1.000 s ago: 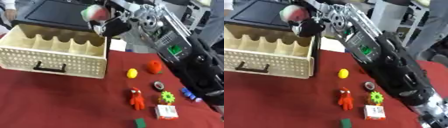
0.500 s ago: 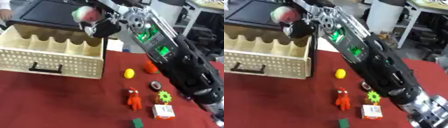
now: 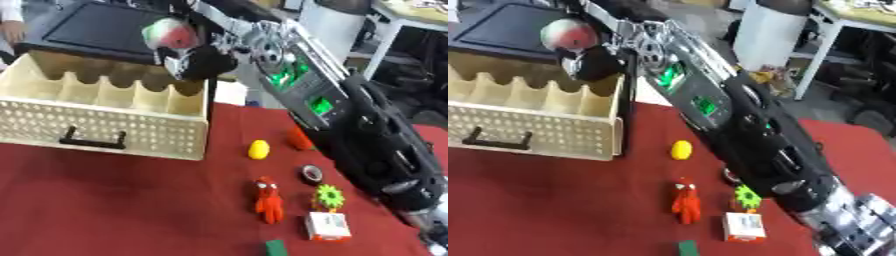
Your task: Pick up objects from table and place into drawer.
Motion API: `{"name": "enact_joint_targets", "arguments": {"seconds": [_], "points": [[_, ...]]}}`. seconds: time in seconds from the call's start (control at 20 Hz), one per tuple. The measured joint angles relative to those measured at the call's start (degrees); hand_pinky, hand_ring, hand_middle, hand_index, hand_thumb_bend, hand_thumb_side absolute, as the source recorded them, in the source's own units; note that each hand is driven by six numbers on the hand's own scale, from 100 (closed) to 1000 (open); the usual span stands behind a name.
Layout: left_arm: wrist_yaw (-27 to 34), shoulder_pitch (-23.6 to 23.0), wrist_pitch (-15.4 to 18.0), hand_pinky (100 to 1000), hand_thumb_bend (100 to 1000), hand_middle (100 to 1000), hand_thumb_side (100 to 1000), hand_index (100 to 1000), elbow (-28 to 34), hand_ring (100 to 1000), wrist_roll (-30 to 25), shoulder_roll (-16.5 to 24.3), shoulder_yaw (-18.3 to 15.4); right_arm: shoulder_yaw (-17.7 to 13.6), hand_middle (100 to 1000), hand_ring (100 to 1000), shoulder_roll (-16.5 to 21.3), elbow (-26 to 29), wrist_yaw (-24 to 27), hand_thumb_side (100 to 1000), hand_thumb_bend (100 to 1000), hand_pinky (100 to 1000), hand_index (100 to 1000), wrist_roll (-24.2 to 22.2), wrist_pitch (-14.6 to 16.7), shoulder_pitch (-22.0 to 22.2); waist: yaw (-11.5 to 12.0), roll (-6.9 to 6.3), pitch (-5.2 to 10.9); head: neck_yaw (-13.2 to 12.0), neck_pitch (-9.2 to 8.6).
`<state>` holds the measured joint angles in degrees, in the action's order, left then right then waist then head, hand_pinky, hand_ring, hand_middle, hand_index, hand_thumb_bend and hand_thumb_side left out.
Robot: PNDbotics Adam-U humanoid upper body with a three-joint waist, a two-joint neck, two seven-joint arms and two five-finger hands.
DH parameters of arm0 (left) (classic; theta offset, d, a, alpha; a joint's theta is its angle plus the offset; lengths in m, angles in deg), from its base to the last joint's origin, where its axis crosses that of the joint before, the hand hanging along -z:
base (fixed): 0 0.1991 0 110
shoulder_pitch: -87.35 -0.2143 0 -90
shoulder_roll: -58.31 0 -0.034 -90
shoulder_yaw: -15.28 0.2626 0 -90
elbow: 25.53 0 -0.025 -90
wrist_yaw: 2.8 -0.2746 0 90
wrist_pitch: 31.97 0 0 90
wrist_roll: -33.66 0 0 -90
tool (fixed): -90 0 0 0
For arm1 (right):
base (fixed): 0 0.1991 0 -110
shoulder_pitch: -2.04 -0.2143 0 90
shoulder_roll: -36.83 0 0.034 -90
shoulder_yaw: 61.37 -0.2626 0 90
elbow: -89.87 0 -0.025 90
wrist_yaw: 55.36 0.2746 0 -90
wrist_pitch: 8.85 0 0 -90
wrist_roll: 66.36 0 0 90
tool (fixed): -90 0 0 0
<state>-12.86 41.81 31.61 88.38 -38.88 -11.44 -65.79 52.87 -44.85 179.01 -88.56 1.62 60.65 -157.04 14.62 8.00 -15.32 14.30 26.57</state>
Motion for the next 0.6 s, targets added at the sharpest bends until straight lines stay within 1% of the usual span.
{"name": "enact_joint_targets", "arguments": {"seconds": [0.05, 0.3, 0.35, 0.5, 0.55, 0.6], "points": [[0.0, 0.0, 0.0, 100, 347, 100, 1000, 719, 0.0, 100, 0.1, 0.0, -0.1, 0.0, 567, 588, 0.0, -0.1, -0.1, 276, 100, 452, 627, 0.1, 0.1, 0.0, 0.1, 0.00, -0.01, 0.0, 0.00], [0.2, 0.0, -0.1, 100, 352, 100, 1000, 719, 0.0, 100, 0.5, 0.0, -0.3, -0.2, 629, 652, -0.4, -0.2, 0.0, 334, 100, 547, 733, 0.4, 0.5, 0.0, 0.3, 0.17, -0.04, 0.0, 0.00], [0.2, 0.0, -0.1, 100, 353, 100, 1000, 719, 0.0, 100, 0.7, 0.0, -0.3, -0.2, 648, 667, -0.4, -0.2, 0.2, 374, 100, 566, 763, 0.4, 0.5, 0.0, 0.3, 0.21, -0.04, 0.0, 0.00], [0.4, 0.0, -0.2, 100, 354, 100, 1000, 718, 0.0, 100, 1.3, 0.0, -0.5, -0.3, 670, 690, -0.4, -0.2, 1.3, 407, 100, 590, 792, 0.2, 0.5, 0.0, 0.6, 0.28, -0.04, 0.0, -0.01], [0.5, 0.0, -0.1, 100, 356, 100, 1000, 715, 0.0, 100, 1.6, 0.0, -0.6, -0.3, 697, 721, -0.5, -0.2, 1.7, 443, 100, 627, 831, 0.2, 0.4, 0.0, 0.6, 0.31, -0.04, 0.0, -0.01], [0.6, 0.0, -0.2, 100, 357, 100, 1000, 714, 0.0, 100, 1.9, 0.0, -0.7, -0.3, 710, 737, -0.5, -0.2, 2.1, 461, 100, 648, 843, 0.1, 0.3, 0.0, 0.6, 0.34, -0.04, 0.0, -0.01]]}}
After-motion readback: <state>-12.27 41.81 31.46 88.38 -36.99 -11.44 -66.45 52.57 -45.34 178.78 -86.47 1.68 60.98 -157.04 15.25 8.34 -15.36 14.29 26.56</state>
